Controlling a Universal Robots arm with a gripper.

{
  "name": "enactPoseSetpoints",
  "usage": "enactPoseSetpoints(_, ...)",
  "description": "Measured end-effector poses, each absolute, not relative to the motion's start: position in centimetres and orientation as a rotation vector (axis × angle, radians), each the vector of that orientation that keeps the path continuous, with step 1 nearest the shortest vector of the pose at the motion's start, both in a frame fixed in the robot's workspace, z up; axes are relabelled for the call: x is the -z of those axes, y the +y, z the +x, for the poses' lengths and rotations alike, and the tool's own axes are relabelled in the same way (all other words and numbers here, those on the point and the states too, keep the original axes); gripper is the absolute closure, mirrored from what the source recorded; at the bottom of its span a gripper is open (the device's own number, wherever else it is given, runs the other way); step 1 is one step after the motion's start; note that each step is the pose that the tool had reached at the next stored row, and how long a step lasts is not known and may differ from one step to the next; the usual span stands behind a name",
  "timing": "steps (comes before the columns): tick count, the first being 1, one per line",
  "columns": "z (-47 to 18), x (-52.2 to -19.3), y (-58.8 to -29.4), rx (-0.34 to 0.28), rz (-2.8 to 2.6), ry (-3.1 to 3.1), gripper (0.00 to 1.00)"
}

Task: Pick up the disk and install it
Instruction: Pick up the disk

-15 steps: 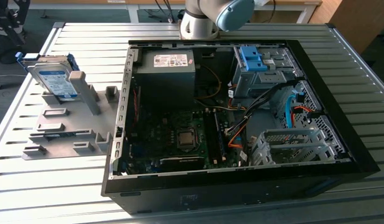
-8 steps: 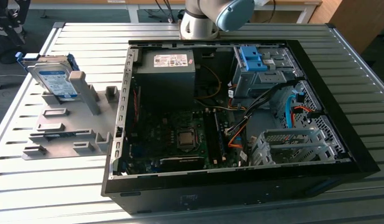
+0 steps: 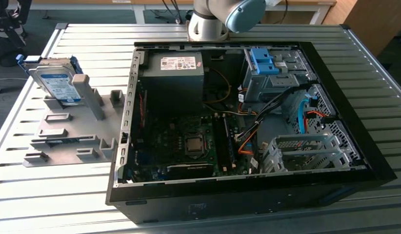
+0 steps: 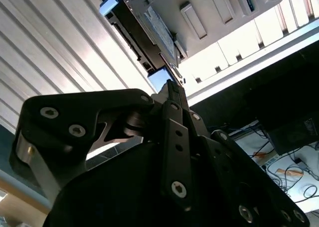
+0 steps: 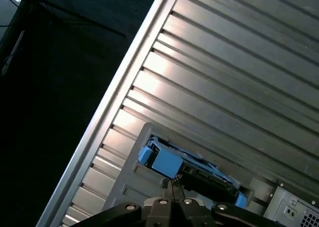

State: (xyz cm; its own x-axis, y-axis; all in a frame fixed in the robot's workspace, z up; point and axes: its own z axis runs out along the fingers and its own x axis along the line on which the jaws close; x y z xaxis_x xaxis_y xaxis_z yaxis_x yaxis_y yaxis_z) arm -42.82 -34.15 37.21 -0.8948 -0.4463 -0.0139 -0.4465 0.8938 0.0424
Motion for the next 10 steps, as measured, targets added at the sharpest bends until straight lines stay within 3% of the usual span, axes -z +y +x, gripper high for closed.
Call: enactPoseSetpoints(10,-42.82,-37.20,-34.15,-0.070,-0.970,2.987,0.89)
